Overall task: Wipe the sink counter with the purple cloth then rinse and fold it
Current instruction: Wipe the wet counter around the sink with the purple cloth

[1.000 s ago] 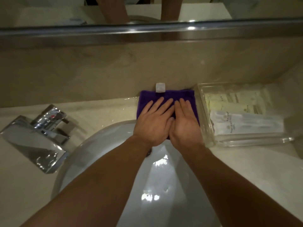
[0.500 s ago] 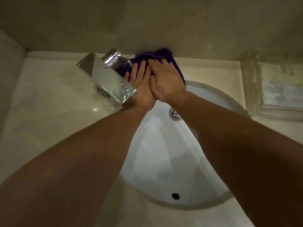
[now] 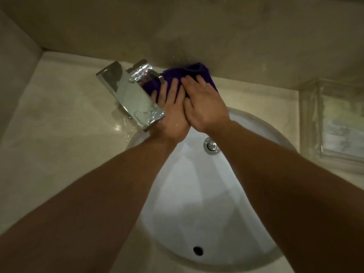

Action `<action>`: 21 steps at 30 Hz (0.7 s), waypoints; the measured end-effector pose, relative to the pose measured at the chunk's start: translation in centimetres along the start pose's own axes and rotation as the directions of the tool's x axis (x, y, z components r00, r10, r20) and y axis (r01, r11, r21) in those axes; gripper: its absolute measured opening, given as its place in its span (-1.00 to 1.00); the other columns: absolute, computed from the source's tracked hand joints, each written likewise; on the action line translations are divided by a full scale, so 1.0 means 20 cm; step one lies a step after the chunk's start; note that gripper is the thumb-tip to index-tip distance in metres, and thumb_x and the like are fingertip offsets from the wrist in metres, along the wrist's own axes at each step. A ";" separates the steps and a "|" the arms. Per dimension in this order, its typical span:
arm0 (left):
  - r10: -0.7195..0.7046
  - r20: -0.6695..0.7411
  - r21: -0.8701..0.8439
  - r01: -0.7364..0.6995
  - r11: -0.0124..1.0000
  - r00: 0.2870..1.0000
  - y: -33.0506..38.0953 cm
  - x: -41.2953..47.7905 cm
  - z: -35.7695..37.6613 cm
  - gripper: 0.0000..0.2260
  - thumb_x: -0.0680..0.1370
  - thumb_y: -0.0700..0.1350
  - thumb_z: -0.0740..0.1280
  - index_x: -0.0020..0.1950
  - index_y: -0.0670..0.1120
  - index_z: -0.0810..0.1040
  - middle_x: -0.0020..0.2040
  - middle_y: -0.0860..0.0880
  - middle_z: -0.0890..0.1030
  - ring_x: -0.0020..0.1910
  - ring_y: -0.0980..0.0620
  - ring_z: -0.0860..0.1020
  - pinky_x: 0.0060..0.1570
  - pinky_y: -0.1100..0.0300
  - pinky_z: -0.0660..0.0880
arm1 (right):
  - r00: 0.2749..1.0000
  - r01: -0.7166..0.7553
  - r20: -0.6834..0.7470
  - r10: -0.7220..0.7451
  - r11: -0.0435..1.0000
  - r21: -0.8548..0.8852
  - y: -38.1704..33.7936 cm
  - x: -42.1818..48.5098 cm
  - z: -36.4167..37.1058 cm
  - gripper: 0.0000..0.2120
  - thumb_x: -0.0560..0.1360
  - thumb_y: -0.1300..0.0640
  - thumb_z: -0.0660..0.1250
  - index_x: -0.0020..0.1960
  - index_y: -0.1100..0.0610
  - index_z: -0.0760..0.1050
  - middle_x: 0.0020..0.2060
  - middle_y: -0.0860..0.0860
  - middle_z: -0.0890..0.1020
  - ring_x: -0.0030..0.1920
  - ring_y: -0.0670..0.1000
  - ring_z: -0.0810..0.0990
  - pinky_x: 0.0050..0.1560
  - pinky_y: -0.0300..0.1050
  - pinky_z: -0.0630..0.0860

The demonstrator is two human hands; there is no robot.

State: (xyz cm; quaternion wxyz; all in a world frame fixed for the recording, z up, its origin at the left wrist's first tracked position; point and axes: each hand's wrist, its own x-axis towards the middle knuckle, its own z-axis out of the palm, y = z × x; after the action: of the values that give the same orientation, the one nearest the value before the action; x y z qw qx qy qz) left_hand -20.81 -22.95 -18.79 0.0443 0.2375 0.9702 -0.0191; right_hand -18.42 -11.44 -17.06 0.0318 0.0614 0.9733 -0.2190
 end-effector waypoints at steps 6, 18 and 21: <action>0.270 -0.025 -0.112 -0.271 0.956 0.962 0.31 0.09 -0.05 -0.42 0.62 0.10 0.11 0.61 0.02 0.08 0.63 0.03 0.09 0.60 -0.05 0.02 0.55 -0.03 -0.07 | 0.972 -0.160 -0.168 0.162 0.987 0.028 0.30 -0.17 -0.10 -0.42 0.54 0.08 -0.03 0.53 0.22 0.28 0.47 0.13 0.39 0.49 0.20 0.28 0.49 0.01 0.13; 0.540 -0.017 -0.201 -0.532 0.823 0.841 0.68 0.15 -0.04 -0.55 0.68 0.07 0.02 0.59 0.08 0.18 0.61 0.11 0.15 0.59 0.06 0.04 0.55 0.03 -0.10 | 0.849 -0.443 -0.317 0.422 0.896 0.005 0.59 -0.43 -0.18 -0.42 0.55 0.10 -0.02 0.56 0.18 0.24 0.54 0.13 0.29 0.55 0.19 0.15 0.51 0.09 0.10; 0.453 -0.043 -0.209 -0.452 0.867 0.890 0.61 0.10 -0.03 -0.52 0.66 0.06 0.06 0.60 0.06 0.16 0.62 0.09 0.12 0.59 0.05 0.02 0.54 0.04 -0.13 | 0.903 -0.353 -0.274 0.331 0.935 -0.035 0.55 -0.38 -0.16 -0.40 0.54 0.06 -0.05 0.55 0.18 0.25 0.53 0.13 0.31 0.55 0.20 0.17 0.52 0.09 0.10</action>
State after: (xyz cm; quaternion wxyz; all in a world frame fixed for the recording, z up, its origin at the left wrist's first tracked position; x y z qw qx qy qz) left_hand -16.97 -11.23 -18.56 0.0763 0.4518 0.8837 0.0950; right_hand -9.63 -1.04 -18.06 -0.0572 0.2585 0.9511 -0.1592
